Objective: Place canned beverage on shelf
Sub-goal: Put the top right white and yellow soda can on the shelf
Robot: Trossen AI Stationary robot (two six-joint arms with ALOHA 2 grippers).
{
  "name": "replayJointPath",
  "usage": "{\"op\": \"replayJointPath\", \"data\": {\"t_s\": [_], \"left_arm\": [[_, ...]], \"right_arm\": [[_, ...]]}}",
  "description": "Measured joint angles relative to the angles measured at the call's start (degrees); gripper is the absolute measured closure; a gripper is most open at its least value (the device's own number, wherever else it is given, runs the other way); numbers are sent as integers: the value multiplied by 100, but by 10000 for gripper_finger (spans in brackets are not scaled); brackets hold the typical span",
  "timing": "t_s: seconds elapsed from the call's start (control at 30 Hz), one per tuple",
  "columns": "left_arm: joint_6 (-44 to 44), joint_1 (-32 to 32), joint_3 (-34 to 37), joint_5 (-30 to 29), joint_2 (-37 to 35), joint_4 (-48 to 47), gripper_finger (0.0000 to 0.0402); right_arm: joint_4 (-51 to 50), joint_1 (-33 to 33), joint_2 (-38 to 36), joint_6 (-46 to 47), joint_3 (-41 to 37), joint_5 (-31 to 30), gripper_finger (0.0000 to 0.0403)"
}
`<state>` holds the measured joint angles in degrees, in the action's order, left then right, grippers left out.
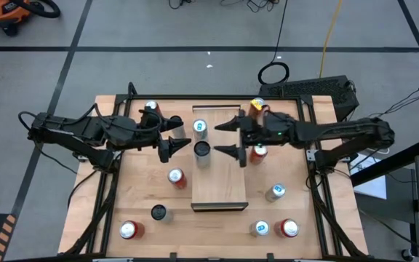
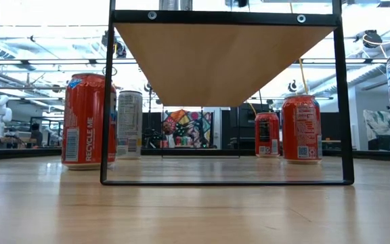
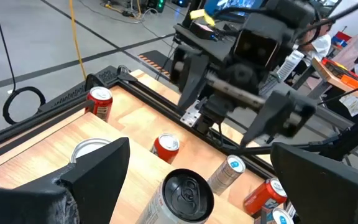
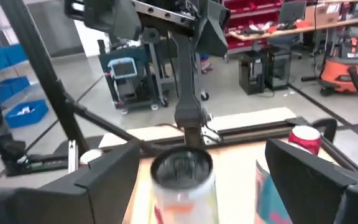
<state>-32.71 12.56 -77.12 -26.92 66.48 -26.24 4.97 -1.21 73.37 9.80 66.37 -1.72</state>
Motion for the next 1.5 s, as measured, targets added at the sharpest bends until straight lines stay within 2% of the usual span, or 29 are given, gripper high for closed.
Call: {"op": "replayJointPath", "data": {"t_s": [0.27,0.37,0.47,0.73,0.87,1.07,1.27,1.5], "left_arm": [[-7,0,0,0,0,3,8],[-53,0,0,0,0,3,8],[-145,-4,0,1,0,3,8],[-288,-4,0,-30,0,0,8],[-302,-4,0,-72,0,0,8],[-302,-4,0,-193,0,3,8],[-302,-4,0,-208,0,1,8],[-302,-4,0,-208,0,-1,8]], "right_arm": [[-2238,0,-991,384,0,0,78],[-3053,-2,-1130,579,0,9,79],[-3350,-44,-1124,700,-102,171,91],[-2006,-308,-700,1064,-746,498,187],[-1529,-354,-286,1099,-778,509,240],[-788,-352,184,1071,-780,947,306],[-357,-352,522,1042,-780,1097,355],[71,-352,811,868,-776,1097,393]]}}
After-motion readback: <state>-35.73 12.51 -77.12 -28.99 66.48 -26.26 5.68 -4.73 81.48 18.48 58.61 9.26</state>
